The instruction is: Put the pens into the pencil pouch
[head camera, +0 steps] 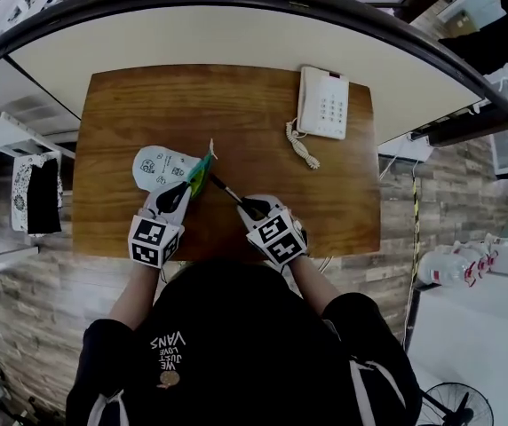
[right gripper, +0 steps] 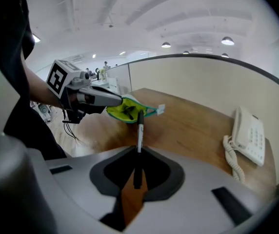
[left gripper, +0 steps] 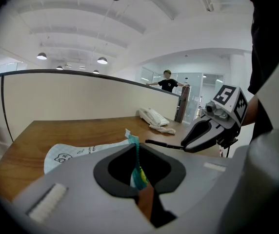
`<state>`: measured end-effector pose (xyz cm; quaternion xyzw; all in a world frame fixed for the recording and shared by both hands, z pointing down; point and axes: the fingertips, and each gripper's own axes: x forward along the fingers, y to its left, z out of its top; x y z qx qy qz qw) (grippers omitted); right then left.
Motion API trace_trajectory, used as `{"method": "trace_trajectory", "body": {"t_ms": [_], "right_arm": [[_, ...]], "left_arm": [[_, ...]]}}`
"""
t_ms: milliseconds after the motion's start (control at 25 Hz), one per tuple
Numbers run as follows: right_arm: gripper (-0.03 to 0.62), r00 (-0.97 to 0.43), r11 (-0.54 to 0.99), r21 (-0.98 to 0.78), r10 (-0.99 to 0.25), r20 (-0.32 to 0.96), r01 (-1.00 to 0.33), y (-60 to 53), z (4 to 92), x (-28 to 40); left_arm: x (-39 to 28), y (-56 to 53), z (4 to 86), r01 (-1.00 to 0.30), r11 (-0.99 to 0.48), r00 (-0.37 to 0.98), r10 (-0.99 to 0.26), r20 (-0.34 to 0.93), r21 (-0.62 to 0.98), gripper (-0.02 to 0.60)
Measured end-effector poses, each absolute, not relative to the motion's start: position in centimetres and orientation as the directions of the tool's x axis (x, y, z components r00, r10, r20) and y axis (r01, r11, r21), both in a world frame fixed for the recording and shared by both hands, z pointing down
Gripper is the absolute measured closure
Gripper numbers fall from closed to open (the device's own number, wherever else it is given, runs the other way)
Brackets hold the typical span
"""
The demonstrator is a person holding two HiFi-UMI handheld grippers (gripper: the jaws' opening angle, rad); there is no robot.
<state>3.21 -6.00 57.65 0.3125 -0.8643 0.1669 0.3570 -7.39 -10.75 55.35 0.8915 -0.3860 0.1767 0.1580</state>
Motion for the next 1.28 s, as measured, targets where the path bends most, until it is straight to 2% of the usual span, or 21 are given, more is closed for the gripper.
{"method": "trace_trajectory", "body": {"t_ms": [200, 640, 1280], "right_arm": [[0.542, -0.578, 0.817, -0.055, -0.356, 0.734, -0.573, -6.7, 57.8, 0.2], [0.541, -0.604, 0.854, -0.098, -0.274, 0.748, -0.510, -8.1, 58.1, -4.0], [0.540, -0.640, 0.785, -0.179, -0.325, 0.696, -0.594, -11.3, 58.2, -7.2]], "left_arm": [[-7.3, -10.4, 55.2, -0.731, -0.670, 0.650, -0.623, 0.435, 0.132, 0.551], [-7.2, -9.0, 55.3, -0.709, -0.693, 0.667, -0.599, 0.443, 0.131, 0.551], [-7.2, -9.2, 55.0, -0.716, -0.680, 0.672, -0.608, 0.422, 0.158, 0.551]]}}
